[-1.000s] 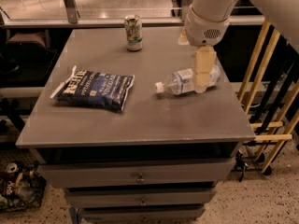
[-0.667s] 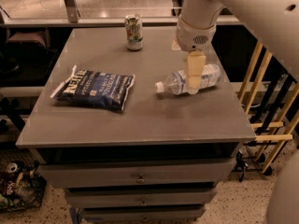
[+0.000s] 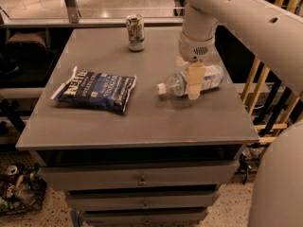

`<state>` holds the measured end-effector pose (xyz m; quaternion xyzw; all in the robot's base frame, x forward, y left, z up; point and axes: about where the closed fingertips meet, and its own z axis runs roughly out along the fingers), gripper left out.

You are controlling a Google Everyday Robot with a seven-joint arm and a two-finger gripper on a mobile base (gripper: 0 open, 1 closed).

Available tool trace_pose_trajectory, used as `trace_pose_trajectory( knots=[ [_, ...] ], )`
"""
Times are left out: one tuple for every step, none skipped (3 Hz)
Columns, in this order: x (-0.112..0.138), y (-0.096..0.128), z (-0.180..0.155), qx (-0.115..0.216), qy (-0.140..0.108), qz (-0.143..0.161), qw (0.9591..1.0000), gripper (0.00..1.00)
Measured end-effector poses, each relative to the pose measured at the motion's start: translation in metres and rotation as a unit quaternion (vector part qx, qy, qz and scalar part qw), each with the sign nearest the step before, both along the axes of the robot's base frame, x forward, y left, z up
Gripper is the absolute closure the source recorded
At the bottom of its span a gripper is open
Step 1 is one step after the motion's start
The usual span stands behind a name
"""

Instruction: Pick blue plastic bottle

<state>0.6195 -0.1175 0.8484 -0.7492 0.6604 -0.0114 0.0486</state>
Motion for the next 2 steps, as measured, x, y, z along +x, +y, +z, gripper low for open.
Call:
trace_pose_trajectory(
  knots=[
    [-0.0007, -0.0081, -0.0048, -0.002, 0.003, -0.008, 1.0000, 0.41],
    [-0.0052, -0.0128, -0.0001, 0.003, 0.001, -0.014, 0.9999, 0.65]
  ],
)
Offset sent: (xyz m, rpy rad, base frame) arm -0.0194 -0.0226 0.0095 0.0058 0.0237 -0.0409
